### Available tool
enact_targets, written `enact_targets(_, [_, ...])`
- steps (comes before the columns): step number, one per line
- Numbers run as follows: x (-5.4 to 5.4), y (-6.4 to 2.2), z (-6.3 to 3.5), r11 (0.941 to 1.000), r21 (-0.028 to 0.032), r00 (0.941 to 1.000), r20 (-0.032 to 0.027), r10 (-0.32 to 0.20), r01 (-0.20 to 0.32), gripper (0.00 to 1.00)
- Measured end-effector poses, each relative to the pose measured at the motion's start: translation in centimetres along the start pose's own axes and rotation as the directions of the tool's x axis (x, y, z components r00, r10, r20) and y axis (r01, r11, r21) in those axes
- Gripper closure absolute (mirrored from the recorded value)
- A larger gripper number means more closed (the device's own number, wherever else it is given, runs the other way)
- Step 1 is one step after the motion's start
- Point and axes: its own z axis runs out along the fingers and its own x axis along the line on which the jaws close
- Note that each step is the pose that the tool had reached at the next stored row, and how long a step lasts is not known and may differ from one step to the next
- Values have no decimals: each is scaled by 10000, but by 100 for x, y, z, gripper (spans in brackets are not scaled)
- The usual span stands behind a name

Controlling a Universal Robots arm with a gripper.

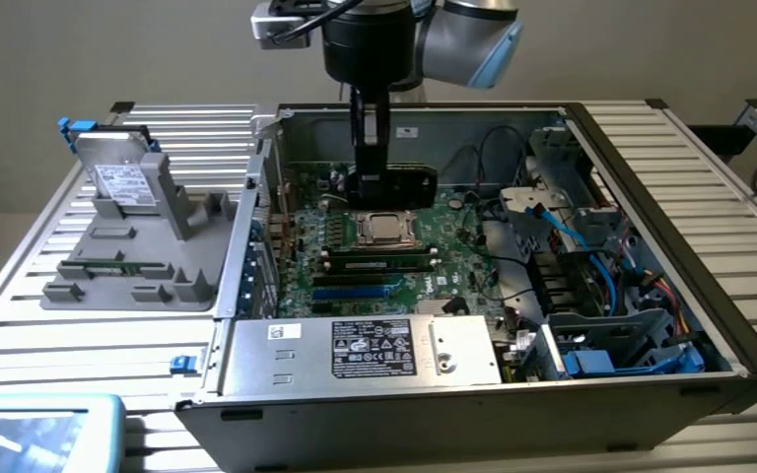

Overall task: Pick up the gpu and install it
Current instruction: 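Insert the gpu into the slot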

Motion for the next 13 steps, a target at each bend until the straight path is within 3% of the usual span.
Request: enact_targets(13, [200,-4,227,10000,0,10000,-1,0,0,72])
